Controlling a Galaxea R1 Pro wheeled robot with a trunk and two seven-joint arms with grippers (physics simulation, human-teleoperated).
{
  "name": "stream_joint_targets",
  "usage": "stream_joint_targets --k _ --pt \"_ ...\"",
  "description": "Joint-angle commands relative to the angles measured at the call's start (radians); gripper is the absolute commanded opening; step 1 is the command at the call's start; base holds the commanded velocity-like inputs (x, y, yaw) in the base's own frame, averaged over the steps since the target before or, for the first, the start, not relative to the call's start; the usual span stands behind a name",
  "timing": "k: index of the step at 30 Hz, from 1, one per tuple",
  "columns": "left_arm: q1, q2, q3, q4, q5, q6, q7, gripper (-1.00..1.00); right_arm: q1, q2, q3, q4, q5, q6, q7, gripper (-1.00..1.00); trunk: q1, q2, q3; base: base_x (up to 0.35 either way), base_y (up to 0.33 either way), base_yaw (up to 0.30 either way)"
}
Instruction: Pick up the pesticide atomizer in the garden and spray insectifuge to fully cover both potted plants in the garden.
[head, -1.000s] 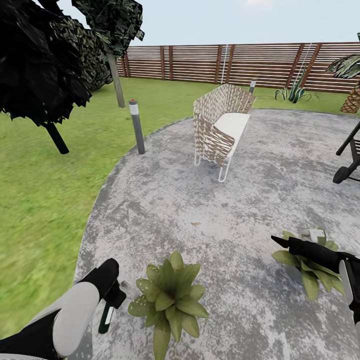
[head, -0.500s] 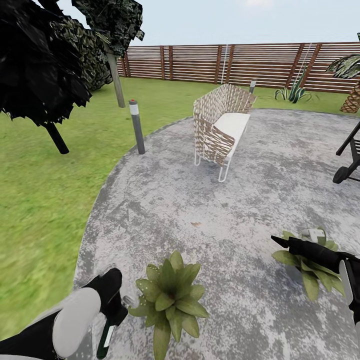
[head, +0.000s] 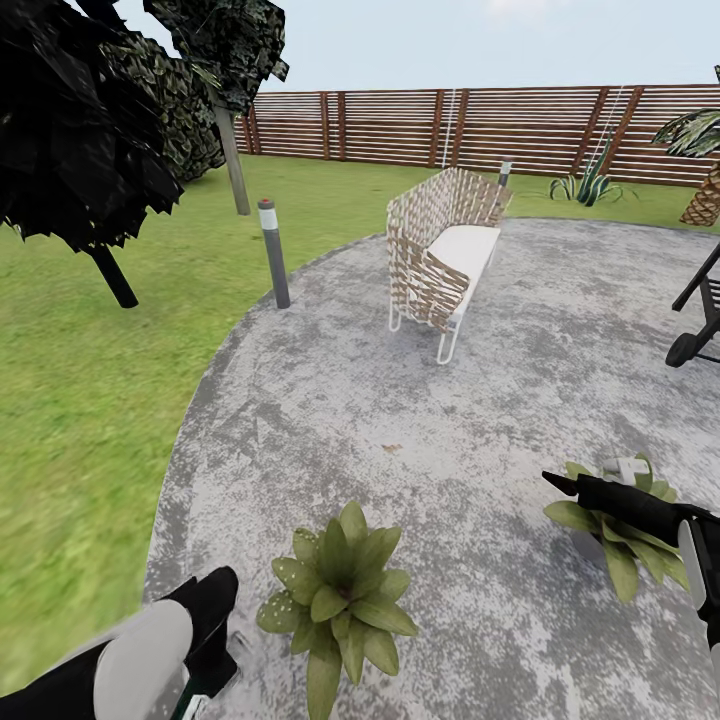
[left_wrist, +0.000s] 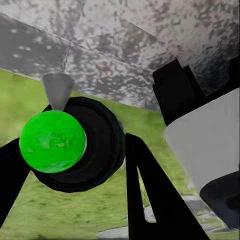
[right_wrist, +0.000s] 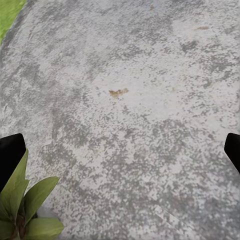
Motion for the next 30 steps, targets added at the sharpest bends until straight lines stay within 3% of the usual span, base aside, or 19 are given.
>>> stream_joint_targets --k 1,3,7,30 --pt "0.001 0.002 0.014 -0.036 -0.009 0.006 -0.01 -1.0 -0.001 0.0 -0.003 -0.001 0.007 0.005 0.008 1.0 0.0 0.0 -0.001 0.0 0.0 0.0" --pt "0.001 0.004 0.016 -0.12 -0.008 0.007 -0.012 -1.0 -0.001 0.0 -0.003 -0.001 0.007 0.005 0.008 1.0 0.0 0.0 -0.001 0.0 0.0 0.0" --pt "0.001 0.003 0.017 -0.162 -0.004 0.006 -0.013 -1.0 -0.001 0.0 -0.003 -0.001 0.007 0.005 0.008 1.0 0.0 0.0 -0.001 0.0 0.0 0.0" --pt "0.001 -0.011 0.016 -0.169 -0.003 0.005 -0.012 -1.0 -0.001 0.0 -0.003 -0.001 0.007 0.005 0.008 1.0 0.0 0.0 -0.001 -0.029 -0.037 0.051"
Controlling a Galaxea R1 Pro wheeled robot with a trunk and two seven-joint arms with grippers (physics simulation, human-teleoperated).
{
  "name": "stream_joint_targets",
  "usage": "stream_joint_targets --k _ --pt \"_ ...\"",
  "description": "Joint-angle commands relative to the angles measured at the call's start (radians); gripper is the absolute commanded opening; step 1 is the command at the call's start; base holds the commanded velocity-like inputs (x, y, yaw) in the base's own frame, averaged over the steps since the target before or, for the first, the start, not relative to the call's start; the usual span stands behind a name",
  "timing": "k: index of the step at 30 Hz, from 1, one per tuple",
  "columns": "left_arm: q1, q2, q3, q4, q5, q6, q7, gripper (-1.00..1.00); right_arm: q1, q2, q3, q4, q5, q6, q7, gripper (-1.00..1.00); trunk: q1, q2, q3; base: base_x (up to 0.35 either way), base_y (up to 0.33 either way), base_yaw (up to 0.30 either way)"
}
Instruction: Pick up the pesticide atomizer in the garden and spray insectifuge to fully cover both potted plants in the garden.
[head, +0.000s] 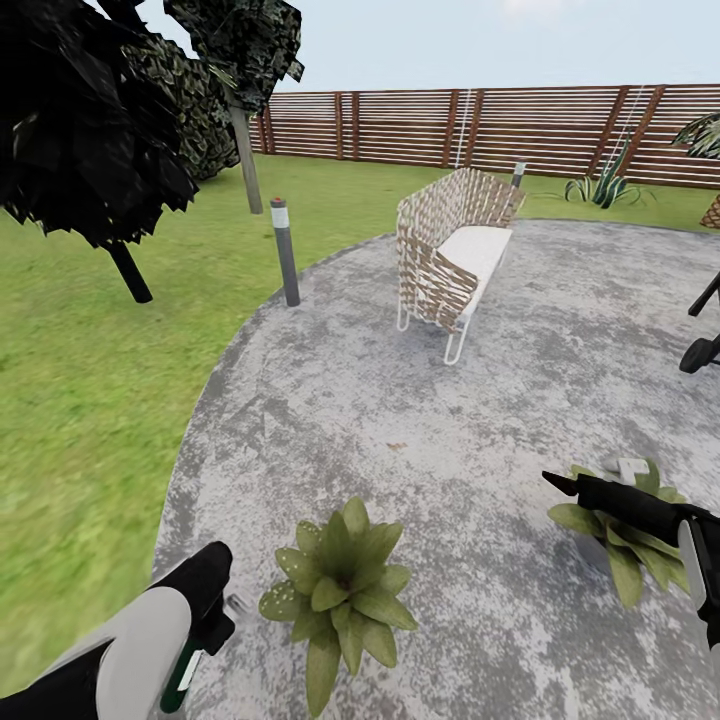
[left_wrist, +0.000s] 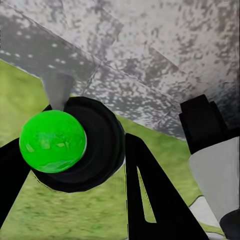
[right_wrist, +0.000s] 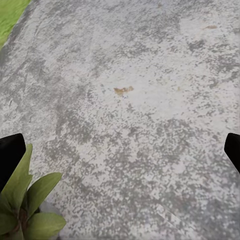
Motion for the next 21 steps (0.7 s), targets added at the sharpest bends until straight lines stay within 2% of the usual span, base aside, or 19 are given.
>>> stream_joint_targets --k 1,11,21 --pt "0.0 -0.002 0.005 -0.003 -0.013 0.002 -0.009 -1.0 -0.001 0.0 -0.003 -0.001 0.007 0.005 0.008 1.0 0.0 0.0 -0.001 0.0 -0.022 0.0" --pt "0.0 -0.004 0.004 -0.003 -0.013 0.002 -0.009 -1.0 -0.001 0.0 -0.003 -0.001 0.007 0.005 0.005 1.0 0.0 0.0 -0.001 0.0 -0.213 0.082" --pt "0.0 -0.011 0.004 -0.003 -0.013 0.002 -0.009 -1.0 -0.001 0.0 -0.004 0.0 0.007 0.005 0.006 1.0 0.0 0.0 -0.001 0.0 -0.022 0.002"
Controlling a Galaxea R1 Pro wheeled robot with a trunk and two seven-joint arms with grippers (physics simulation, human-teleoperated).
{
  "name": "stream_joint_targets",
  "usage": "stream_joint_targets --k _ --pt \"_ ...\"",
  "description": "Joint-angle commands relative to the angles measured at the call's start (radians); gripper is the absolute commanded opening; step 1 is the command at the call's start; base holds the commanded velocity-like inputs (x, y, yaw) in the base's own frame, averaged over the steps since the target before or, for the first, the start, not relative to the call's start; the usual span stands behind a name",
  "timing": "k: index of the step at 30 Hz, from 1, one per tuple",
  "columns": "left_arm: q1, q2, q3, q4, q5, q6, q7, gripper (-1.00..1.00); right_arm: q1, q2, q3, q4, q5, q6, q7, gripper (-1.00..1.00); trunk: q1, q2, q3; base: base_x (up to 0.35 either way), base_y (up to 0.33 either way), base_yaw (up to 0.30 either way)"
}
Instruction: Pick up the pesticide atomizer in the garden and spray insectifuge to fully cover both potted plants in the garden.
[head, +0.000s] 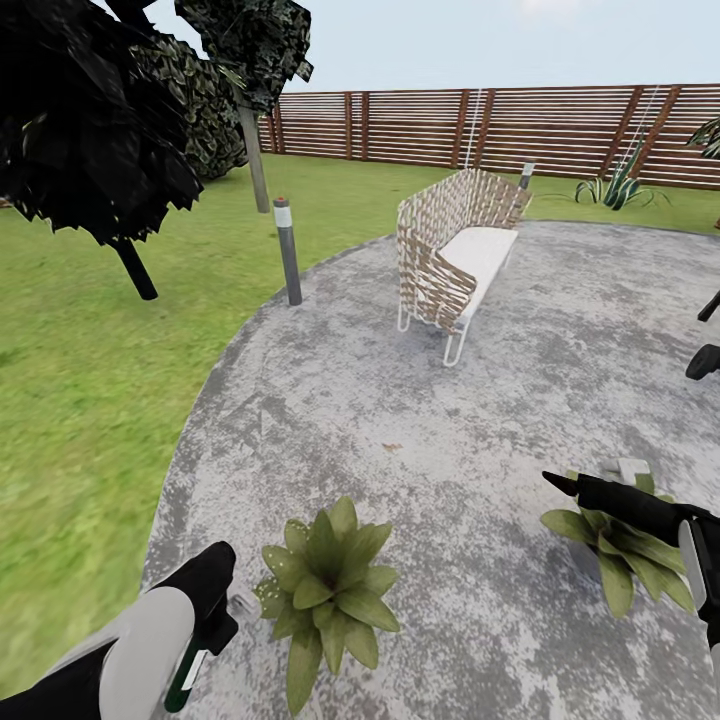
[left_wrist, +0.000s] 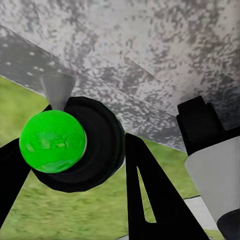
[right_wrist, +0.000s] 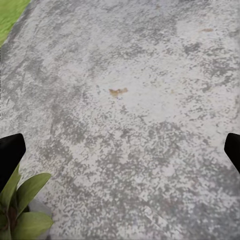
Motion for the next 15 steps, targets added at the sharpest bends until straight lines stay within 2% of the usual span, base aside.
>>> stream_joint_targets --k 1,6,12,15 --pt "0.0 -0.001 0.006 -0.003 -0.011 0.002 -0.009 -1.0 -0.001 0.0 -0.003 -0.001 0.007 0.005 0.008 1.0 0.0 0.0 -0.001 0.0 0.0 0.0" --pt "0.0 -0.001 0.007 -0.003 -0.011 0.002 -0.009 -1.0 -0.001 -0.001 -0.003 -0.001 0.007 0.005 0.01 1.0 0.0 0.0 -0.001 0.0 -0.01 0.032" --pt "0.0 -0.001 0.007 -0.003 -0.011 0.002 -0.009 -1.0 -0.001 -0.001 -0.003 -0.001 0.007 0.005 0.01 1.0 0.0 0.0 -0.003 0.0 -0.08 0.218" --pt "0.0 -0.001 0.007 -0.003 -0.011 0.002 -0.009 -1.0 -0.001 -0.001 -0.003 -0.002 0.007 0.005 0.01 1.0 0.0 0.0 -0.004 0.0 -0.067 0.078"
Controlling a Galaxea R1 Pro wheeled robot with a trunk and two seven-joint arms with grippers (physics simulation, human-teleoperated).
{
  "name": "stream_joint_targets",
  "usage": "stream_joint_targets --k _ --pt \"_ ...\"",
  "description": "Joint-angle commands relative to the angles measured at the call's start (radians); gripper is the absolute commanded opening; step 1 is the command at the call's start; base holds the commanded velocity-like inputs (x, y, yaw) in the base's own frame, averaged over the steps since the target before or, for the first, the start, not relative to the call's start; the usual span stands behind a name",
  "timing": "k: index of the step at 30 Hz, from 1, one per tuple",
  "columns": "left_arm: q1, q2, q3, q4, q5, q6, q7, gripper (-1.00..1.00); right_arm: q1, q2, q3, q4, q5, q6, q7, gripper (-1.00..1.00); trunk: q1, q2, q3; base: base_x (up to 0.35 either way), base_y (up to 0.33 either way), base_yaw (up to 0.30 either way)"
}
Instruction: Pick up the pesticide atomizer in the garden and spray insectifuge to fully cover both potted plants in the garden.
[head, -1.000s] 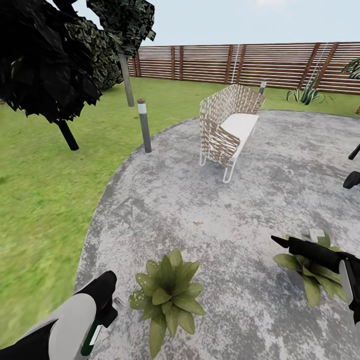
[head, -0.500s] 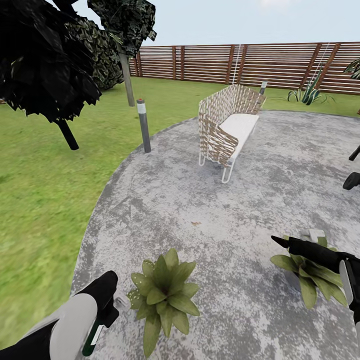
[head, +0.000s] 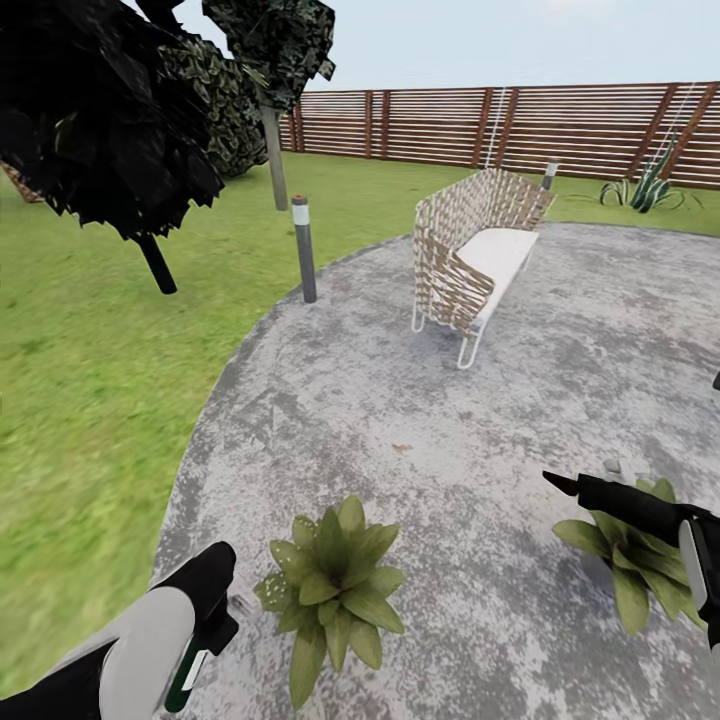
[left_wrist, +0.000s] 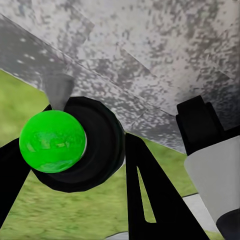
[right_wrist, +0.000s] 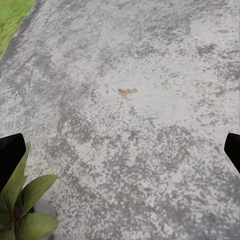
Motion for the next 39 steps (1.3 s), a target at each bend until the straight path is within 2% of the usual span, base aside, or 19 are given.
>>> stream_joint_targets --k 1,8,13,23,25,26,28,39 --pt "0.0 -0.001 0.006 -0.002 -0.011 0.003 -0.009 -1.0 -0.001 0.0 -0.003 -0.001 0.007 0.005 0.008 1.0 0.0 0.0 -0.001 0.0 -0.024 0.022" --pt "0.0 -0.001 0.007 0.001 -0.01 0.003 -0.009 -1.0 -0.001 0.0 -0.003 -0.001 0.007 0.005 0.008 1.0 0.0 0.0 -0.001 0.0 -0.003 0.005" --pt "0.001 -0.001 0.007 0.008 -0.011 0.003 -0.009 -1.0 -0.001 0.0 -0.003 0.0 0.007 0.004 0.008 1.0 0.0 0.0 -0.001 0.0 -0.032 0.177" --pt "0.001 -0.001 0.006 0.03 -0.011 0.004 -0.009 -1.0 -0.001 0.0 -0.003 -0.001 0.007 0.005 0.008 1.0 0.0 0.0 -0.001 0.0 -0.231 0.236" --pt "0.001 -0.001 0.006 0.03 -0.011 0.004 -0.009 -1.0 -0.001 0.0 -0.003 0.0 0.016 0.004 0.008 1.0 0.0 0.0 -0.001 -0.02 -0.265 0.105" --pt "0.001 -0.001 0.006 0.03 -0.011 0.004 -0.009 -1.0 -0.001 0.0 -0.003 -0.001 0.04 0.004 0.008 1.0 0.0 0.0 -0.001 -0.064 -0.263 0.019" --pt "0.001 -0.002 0.006 0.03 -0.011 0.004 -0.009 -1.0 -0.001 0.001 -0.003 -0.001 0.051 0.004 0.008 1.0 0.0 0.0 -0.001 -0.07 -0.255 0.009" --pt "0.001 -0.006 0.006 0.03 -0.011 0.004 -0.009 -1.0 -0.001 0.001 -0.003 0.0 0.056 0.004 0.008 1.0 0.0 0.0 -0.001 -0.083 -0.11 0.003"
